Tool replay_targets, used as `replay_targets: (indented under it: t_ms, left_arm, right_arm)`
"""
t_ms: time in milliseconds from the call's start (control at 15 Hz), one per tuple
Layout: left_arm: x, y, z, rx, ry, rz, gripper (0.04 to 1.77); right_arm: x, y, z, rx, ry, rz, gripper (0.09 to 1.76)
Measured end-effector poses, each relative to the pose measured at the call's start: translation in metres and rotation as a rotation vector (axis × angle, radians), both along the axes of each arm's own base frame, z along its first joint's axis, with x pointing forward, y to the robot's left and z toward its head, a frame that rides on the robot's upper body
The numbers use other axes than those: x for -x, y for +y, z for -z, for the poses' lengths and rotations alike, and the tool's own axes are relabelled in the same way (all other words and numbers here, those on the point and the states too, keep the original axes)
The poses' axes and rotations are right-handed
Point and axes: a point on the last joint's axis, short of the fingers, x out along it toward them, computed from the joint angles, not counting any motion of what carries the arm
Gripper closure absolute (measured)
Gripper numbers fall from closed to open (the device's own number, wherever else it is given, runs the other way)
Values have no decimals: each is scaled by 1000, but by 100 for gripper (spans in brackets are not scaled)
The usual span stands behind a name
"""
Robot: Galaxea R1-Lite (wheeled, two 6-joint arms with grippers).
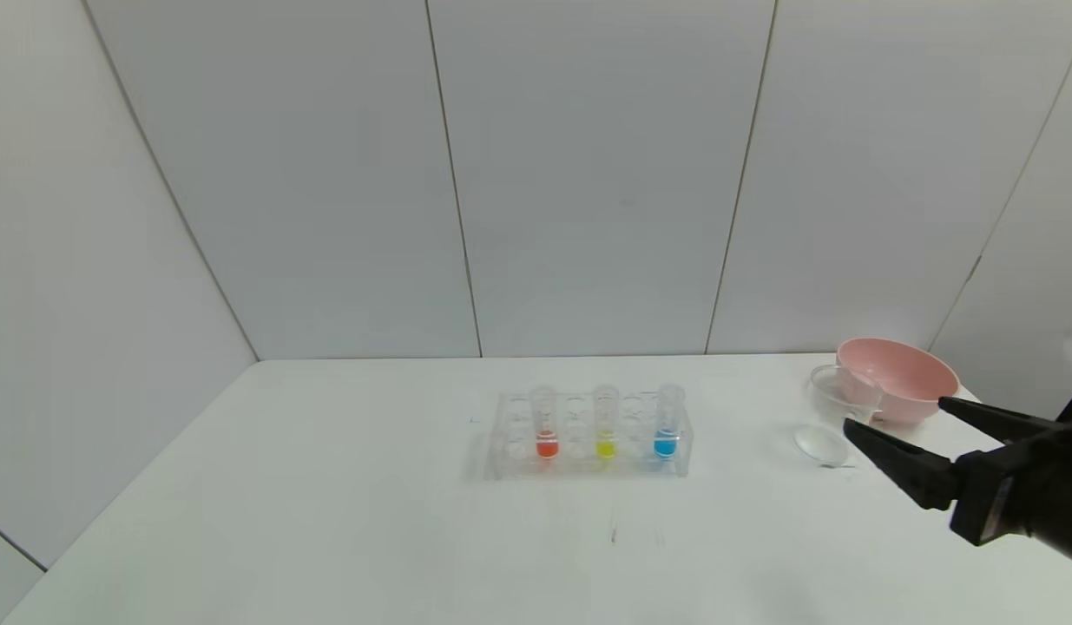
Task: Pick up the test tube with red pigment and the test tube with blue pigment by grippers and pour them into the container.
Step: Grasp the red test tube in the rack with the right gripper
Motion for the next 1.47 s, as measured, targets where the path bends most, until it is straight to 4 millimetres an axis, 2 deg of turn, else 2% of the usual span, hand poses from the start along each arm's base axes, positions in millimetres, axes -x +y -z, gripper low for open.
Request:
replay_targets:
  t_ms: [333,733,1467]
  left_arm:
    - [0,0,0,0,0,0,5]
    - [0,0,0,0,1,0,5]
    - [0,0,0,0,0,0,5]
  right_arm:
    - [1,58,21,8,80,-6,14]
    - [3,124,31,-10,96,2,14]
    - [-27,218,46,-6,95,-27,14]
